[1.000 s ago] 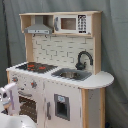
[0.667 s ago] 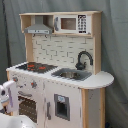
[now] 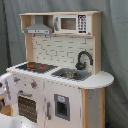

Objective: Play with the kitchen

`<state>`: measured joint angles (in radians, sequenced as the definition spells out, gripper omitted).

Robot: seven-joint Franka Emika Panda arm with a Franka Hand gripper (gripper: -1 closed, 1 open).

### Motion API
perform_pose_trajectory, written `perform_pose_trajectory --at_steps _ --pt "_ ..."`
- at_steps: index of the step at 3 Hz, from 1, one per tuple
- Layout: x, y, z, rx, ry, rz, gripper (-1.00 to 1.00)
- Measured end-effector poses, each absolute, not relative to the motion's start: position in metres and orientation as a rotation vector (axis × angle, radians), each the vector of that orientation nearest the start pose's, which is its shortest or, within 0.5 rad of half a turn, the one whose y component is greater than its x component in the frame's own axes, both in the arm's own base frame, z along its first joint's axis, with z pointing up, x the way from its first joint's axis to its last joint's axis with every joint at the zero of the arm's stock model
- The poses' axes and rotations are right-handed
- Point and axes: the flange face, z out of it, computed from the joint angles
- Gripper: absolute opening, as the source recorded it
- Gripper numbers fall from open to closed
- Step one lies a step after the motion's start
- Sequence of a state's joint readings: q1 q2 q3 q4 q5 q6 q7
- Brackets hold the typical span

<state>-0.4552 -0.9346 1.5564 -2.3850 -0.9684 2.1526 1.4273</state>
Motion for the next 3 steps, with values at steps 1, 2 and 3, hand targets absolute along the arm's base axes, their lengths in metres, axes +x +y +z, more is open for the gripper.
perform_pose_trajectory --at_steps 1,2,3 --pt "0.241 0.412 0.388 1.617 0.285 1.520 1.00" --pt "0.237 0.409 0.424 1.610 0.286 1.500 1.00" --pt "0.233 0.404 0.460 1.610 0.284 1.480 1.00"
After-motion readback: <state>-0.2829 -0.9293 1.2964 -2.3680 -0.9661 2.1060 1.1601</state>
